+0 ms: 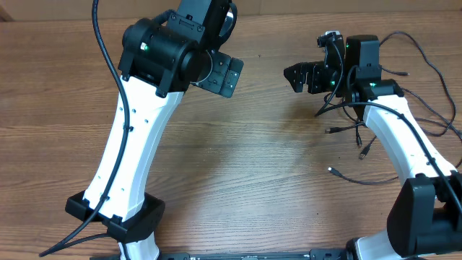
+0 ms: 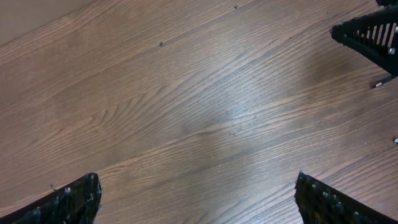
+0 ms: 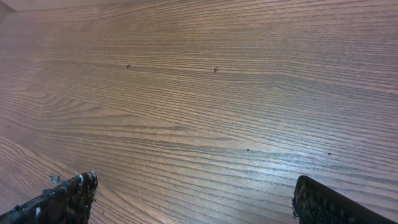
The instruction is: Untangle cables
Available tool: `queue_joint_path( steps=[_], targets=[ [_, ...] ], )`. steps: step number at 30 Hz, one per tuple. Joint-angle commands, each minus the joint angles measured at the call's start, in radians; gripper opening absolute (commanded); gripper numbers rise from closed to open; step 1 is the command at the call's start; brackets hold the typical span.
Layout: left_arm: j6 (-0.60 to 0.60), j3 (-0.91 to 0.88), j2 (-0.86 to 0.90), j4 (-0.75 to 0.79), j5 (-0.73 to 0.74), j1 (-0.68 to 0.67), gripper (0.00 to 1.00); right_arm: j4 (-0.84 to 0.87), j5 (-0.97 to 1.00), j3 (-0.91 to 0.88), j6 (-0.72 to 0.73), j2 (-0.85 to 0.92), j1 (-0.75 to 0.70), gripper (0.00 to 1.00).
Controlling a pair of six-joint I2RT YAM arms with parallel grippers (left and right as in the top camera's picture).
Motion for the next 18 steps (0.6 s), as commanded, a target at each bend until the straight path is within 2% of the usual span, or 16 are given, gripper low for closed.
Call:
queue_joint_path(
  steps=[1,6,13,16,18],
  targets=[
    [0.006,-0.004,-0.008,0.002,0.006,-0.001,1.00,0.003,0.006,0.003,-0.008,-0.023,0.003,1.00],
    [0.003,-0.004,-0.011,0.009,-0.010,-0.001,1.00,0.003,0.006,0.003,-0.008,-0.023,0.003,1.00],
    [-0.017,-0.027,-0.057,0.154,0.145,-0.001,1.00,0.003,0.006,0.003,-0.008,-0.023,0.003,1.00],
    [-0.017,-0.119,-0.120,0.221,0.150,-0.001,1.00,0.003,0.006,0.003,-0.008,-0.023,0.003,1.00],
    [0.006,-0.323,-0.233,0.370,0.149,-0.001,1.00,0.003,0.006,0.003,-0.008,-0.023,0.003,1.00]
  ],
)
